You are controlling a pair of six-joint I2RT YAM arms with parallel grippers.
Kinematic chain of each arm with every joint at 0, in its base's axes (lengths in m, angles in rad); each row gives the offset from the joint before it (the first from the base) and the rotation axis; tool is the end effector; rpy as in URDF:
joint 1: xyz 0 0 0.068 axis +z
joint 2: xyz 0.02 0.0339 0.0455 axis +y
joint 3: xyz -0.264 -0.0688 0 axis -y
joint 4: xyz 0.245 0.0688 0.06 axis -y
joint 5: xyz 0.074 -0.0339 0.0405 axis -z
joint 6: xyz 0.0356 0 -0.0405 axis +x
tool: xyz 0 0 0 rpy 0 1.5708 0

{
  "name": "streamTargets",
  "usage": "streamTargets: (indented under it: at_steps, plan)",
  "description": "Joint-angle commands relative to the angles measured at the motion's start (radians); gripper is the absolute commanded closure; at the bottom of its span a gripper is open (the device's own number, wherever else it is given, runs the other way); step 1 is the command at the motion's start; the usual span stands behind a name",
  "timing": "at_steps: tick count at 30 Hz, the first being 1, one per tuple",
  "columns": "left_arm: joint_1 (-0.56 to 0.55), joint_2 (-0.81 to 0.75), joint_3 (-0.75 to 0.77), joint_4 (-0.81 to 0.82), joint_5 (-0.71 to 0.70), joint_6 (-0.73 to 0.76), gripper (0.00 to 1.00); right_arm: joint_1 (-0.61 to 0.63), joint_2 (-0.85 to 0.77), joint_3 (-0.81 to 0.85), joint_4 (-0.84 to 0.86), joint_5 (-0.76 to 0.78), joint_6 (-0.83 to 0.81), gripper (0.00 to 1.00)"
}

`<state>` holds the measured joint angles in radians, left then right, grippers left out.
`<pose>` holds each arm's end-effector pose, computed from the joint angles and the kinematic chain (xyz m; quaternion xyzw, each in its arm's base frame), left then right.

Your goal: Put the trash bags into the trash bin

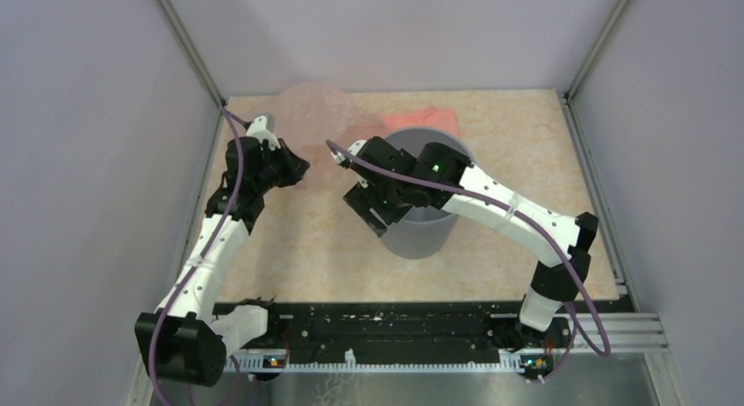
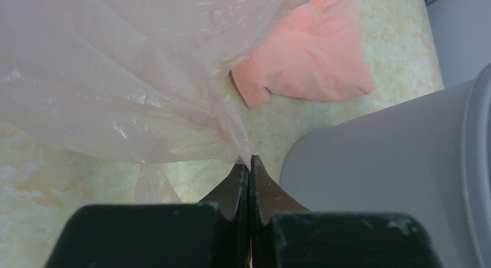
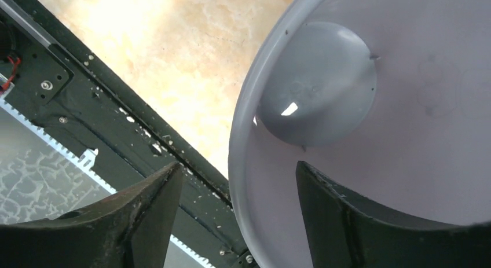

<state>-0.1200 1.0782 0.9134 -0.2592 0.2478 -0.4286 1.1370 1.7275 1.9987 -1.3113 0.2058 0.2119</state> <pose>0.2428 -0.0381 0.3205 -0.0619 0.8340 -0.2458 0.4901 0.1479 0.3021 0.4038 -0.4042 0.8710 0.0855 0.2656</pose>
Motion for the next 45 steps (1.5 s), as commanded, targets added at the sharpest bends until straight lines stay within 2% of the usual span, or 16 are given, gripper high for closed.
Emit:
streamTargets:
  at_steps: [1, 6, 9, 13, 20, 31, 37, 45]
  plan:
    - [0.005, 0.008, 0.088, 0.051, -0.003, -0.025, 1.00, 0.015, -0.086, 0.067, 0.083, 0.021, -0.020, 0.25]
    - [0.005, 0.044, 0.164, 0.141, 0.051, -0.093, 1.00, 0.014, -0.111, 0.132, 0.183, 0.108, -0.065, 0.10]
    - [0.003, 0.094, 0.236, 0.188, 0.099, -0.135, 1.00, -0.006, -0.152, 0.105, 0.300, 0.179, -0.120, 0.02]
    - [-0.024, 0.161, 0.327, 0.289, 0.132, -0.186, 1.00, -0.142, -0.221, 0.044, 0.474, 0.108, -0.157, 0.01]
    - [-0.180, 0.302, 0.574, 0.363, 0.037, -0.155, 1.00, -0.374, -0.339, -0.200, 0.783, -0.057, -0.102, 0.01]
    - [-0.330, 0.446, 0.856, 0.477, 0.054, -0.124, 1.00, -0.668, -0.399, -0.405, 0.978, -0.240, 0.072, 0.01]
    - [-0.396, 0.462, 0.936, 0.519, 0.088, -0.120, 1.00, -0.744, -0.419, -0.451, 1.020, -0.285, 0.146, 0.01]
    - [-0.475, 0.472, 1.003, 0.557, 0.136, -0.118, 1.00, -0.848, -0.448, -0.535, 1.123, -0.431, 0.285, 0.01]
